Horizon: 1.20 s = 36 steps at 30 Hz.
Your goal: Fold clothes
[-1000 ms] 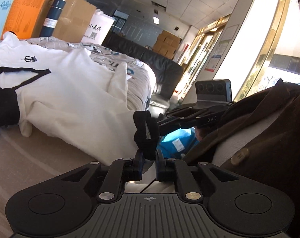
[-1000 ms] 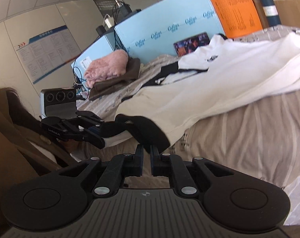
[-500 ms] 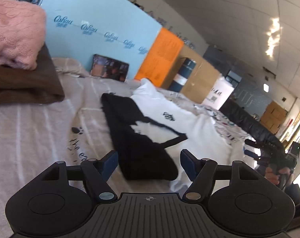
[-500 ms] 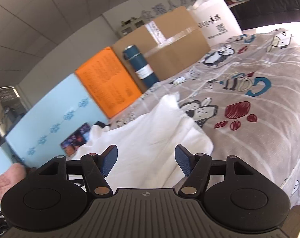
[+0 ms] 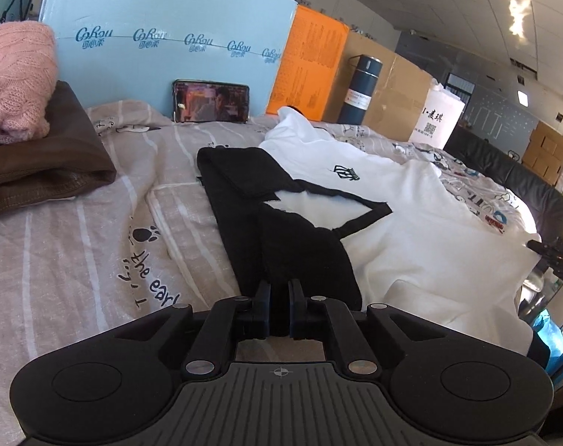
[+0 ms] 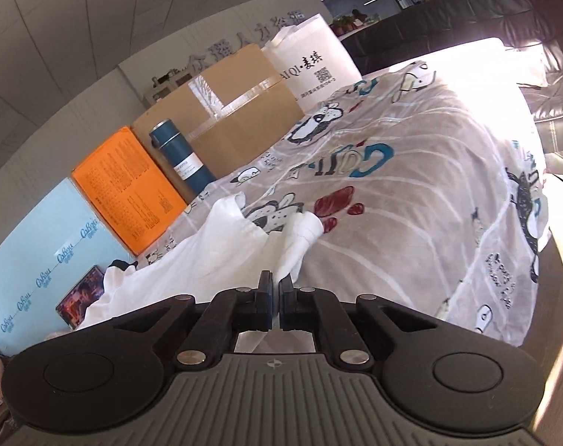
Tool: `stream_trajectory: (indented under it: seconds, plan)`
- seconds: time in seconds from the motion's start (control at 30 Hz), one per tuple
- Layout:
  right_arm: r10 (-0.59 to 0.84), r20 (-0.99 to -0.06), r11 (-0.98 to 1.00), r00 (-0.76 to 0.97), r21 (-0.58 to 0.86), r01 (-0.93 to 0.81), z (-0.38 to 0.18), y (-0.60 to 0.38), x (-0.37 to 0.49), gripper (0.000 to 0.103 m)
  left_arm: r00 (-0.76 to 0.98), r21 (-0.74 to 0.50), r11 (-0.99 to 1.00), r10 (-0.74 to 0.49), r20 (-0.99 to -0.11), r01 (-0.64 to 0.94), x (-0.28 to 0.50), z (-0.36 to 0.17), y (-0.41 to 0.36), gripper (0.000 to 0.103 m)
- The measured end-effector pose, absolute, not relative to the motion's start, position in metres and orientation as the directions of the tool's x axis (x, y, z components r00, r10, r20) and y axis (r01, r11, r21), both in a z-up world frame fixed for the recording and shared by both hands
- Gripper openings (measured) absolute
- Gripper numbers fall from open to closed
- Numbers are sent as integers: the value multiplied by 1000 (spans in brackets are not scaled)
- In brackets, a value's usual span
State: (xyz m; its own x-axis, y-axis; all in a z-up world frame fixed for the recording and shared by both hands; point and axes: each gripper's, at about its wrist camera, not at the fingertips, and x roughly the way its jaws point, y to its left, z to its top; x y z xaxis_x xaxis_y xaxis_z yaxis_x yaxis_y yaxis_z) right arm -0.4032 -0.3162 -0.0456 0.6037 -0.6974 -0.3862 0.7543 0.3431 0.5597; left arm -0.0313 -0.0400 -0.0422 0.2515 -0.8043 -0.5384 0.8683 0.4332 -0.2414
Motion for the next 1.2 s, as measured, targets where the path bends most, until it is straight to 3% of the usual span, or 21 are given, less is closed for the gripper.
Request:
stream_trajectory:
  seconds: [0.13, 0.17, 0.27, 0.4, 0.43, 0.5, 0.57, 0.83, 1.0, 1.2]
  plan:
    - [-683, -425, 290, 594, 589, 754, -67, -309, -415, 3, 281, -182, 434, -796, -536, 882, -36, -39, -42, 15]
    - [-677, -433, 280, 595, 597, 752, -73, -309, -416, 3, 295, -169, 435, -801, -521, 884, -39, -36, -40, 15]
    - [-672, -438, 267, 597, 609, 747, -82, -309, -419, 5, 314, -112, 396, -845, -432, 911, -54, -26, -27, 28]
    - [-684, -411, 278, 602, 616, 737, -78, -311, -422, 10, 177, 58, 167, -931, -320, 984, -94, -14, -10, 89]
    - [-687, -408, 280, 600, 614, 738, -78, -311, -422, 11, 142, 118, 110, -938, -316, 987, -105, -13, -9, 94]
    - [-688, -411, 280, 597, 609, 742, -79, -311, -422, 16, 107, 215, 38, -941, -321, 976, -122, -14, -9, 94]
    - [-686, -405, 287, 605, 613, 736, -79, -308, -424, 37, 72, 265, -19, -942, -327, 964, -133, -15, -10, 94]
    - [-670, -211, 502, 712, 578, 643, -56, -272, -435, 56, -166, 126, -220, -926, -340, 967, -145, -20, -31, 94]
    - [-364, -210, 710, 907, 568, 417, -47, -254, -409, 74, -287, 45, -329, -875, -389, 943, -154, -31, -50, 94]
    - [-5, -301, 718, 954, 662, 213, -66, -248, -355, 75, -282, 58, -346, -842, -460, 937, -163, -45, -61, 94]
